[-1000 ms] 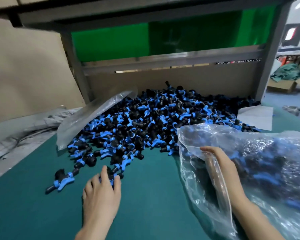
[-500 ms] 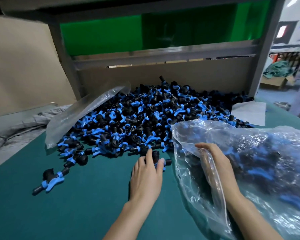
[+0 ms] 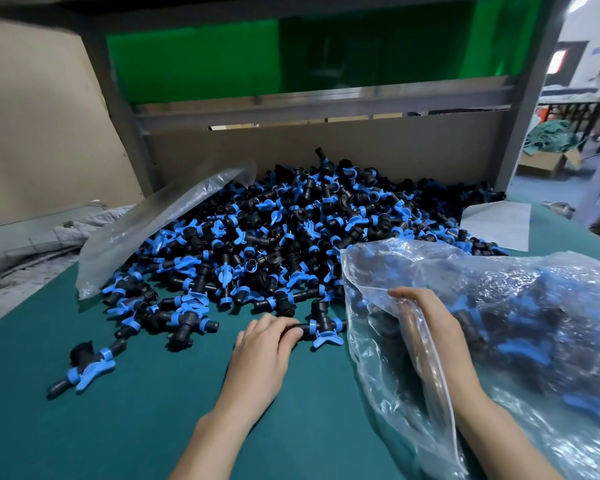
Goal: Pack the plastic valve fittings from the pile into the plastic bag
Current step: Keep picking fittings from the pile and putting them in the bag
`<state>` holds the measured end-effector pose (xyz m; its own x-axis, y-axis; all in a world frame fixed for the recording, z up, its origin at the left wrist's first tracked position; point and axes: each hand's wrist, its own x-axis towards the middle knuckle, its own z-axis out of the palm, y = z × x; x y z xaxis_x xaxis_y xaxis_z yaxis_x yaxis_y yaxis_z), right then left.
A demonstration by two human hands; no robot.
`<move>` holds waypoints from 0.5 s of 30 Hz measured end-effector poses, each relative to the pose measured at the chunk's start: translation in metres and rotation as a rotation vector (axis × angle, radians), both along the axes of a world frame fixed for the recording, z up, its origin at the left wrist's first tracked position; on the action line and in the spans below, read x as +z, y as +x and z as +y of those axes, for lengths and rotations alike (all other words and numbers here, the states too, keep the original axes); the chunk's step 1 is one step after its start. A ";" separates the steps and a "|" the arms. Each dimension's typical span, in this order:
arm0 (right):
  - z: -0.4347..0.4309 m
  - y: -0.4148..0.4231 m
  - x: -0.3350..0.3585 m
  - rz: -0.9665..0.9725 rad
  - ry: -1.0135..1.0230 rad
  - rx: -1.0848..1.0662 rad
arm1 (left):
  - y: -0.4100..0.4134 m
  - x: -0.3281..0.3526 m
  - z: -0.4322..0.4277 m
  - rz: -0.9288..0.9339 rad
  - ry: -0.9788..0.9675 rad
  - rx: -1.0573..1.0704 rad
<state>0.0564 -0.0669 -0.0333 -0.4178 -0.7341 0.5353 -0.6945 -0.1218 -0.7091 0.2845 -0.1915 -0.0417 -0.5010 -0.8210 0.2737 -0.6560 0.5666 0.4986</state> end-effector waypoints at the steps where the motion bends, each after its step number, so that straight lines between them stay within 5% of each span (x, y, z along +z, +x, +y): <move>1: 0.000 0.000 0.000 0.000 0.008 0.003 | 0.000 0.000 0.000 0.087 0.061 -0.025; 6: 0.000 0.002 0.002 0.000 0.018 -0.001 | 0.003 0.007 0.002 0.350 0.190 -0.030; 15: 0.001 0.002 0.000 0.048 -0.012 -0.021 | 0.003 0.007 0.001 0.349 0.230 -0.015</move>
